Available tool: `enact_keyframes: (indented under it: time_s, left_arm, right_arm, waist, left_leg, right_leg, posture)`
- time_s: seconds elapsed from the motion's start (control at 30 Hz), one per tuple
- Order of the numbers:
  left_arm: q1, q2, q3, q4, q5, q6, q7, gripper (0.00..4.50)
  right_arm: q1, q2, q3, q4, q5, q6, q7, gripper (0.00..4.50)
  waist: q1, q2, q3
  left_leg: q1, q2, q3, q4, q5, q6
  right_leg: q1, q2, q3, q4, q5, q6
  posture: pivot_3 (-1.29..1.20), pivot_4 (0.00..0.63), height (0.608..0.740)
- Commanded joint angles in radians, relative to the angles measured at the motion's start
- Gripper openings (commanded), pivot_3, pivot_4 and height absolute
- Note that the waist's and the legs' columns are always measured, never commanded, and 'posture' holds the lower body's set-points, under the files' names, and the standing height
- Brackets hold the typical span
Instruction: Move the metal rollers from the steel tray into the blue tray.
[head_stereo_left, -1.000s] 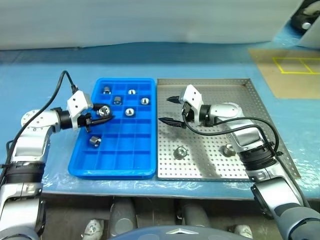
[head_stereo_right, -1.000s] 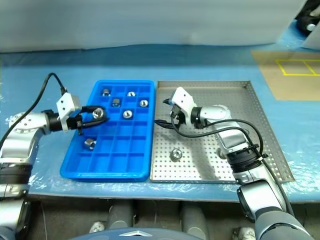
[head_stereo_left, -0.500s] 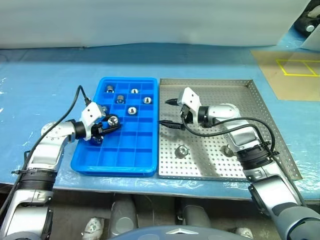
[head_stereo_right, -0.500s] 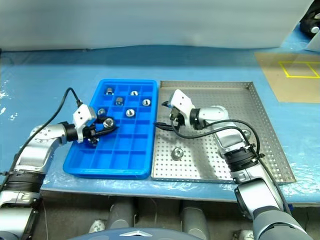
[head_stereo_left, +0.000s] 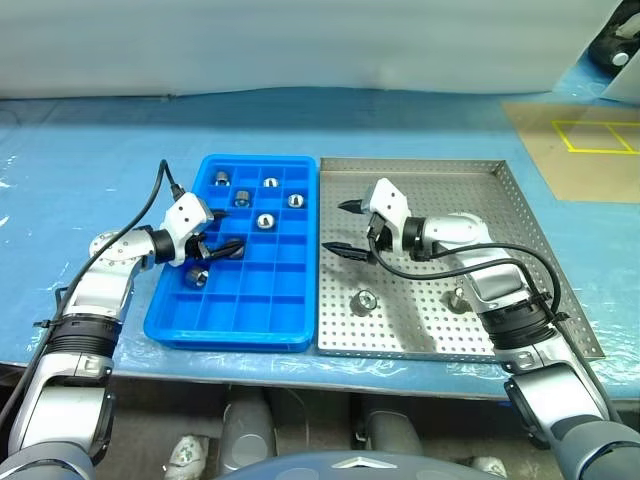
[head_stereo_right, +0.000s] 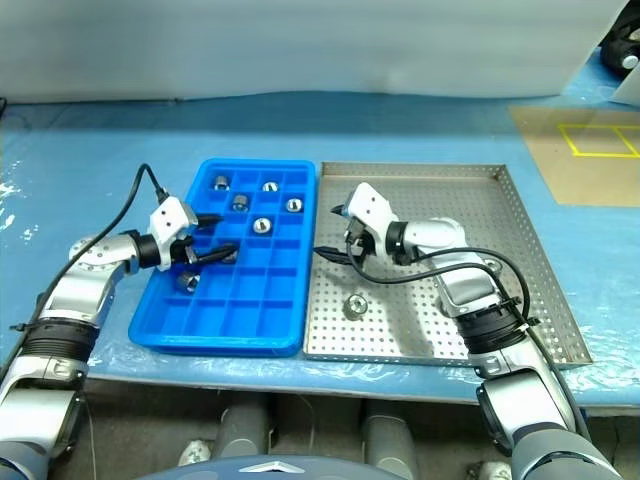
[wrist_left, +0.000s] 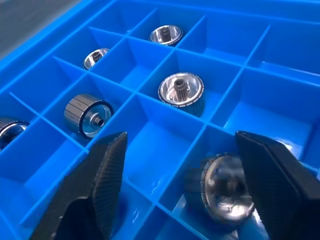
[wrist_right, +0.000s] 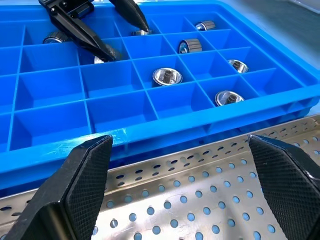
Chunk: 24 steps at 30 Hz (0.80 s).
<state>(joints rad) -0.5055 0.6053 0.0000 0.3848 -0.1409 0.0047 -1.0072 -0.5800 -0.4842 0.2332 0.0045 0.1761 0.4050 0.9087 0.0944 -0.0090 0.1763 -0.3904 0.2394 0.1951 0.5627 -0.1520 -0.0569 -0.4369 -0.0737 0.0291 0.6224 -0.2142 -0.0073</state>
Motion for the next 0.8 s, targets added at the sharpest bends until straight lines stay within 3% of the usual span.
enact_keyframes:
  time_s: [0.03,0.2,0.37,0.6,0.8]
  left_arm:
    - [-0.106,-0.031,0.014,-0.009,-0.036,-0.013,0.009,3.63]
    - [-0.273,-0.074,0.014,0.121,-0.059,-0.023,-0.033,3.63]
    - [-0.487,-0.178,-0.042,0.403,-0.004,-0.146,-0.086,3.63]
    - [-0.591,-0.342,-0.157,0.697,0.120,-0.322,-0.172,3.63]
    - [-0.644,-0.492,-0.197,0.829,0.193,-0.394,-0.162,3.63]
  right_arm:
    - [0.010,-0.020,-0.042,-0.064,0.012,0.010,-0.013,4.50]
    - [0.043,-0.047,-0.072,-0.118,0.016,0.043,-0.035,4.50]
    - [0.129,-0.085,-0.136,-0.239,0.030,0.110,-0.087,4.50]
    - [0.260,-0.136,-0.259,-0.447,0.083,0.235,-0.153,4.50]
    - [0.377,-0.168,-0.382,-0.654,0.168,0.366,-0.201,4.50]
  waist:
    - [0.000,0.000,0.000]
    - [-0.013,-0.001,0.000]
    - [-0.029,-0.001,0.000]
    - [-0.070,-0.001,0.000]
    - [-0.107,-0.001,0.000]
  left_leg:
    - [-0.001,0.000,0.000,0.000,0.000,0.000]
    - [-0.002,0.000,0.000,0.001,0.000,0.000]
    - [-0.002,-0.001,0.000,0.002,0.000,0.001]
    - [-0.002,-0.002,0.000,0.003,-0.003,0.005]
    - [-0.003,-0.002,0.000,0.006,-0.005,0.008]
  right_leg:
    - [-0.001,0.000,0.000,0.000,0.000,0.000]
    - [-0.001,0.000,0.000,0.000,0.000,0.000]
    - [-0.001,0.000,0.001,-0.001,0.000,0.000]
    - [0.001,0.001,0.002,-0.004,0.001,0.002]
    - [0.002,0.000,0.003,-0.005,0.001,0.001]
  posture:
    - [-0.12,0.150,0.740]
    - [-0.20,0.150,0.740]
    - [-0.33,0.150,0.740]
    - [-0.52,0.150,0.740]
    - [-0.66,0.150,0.740]
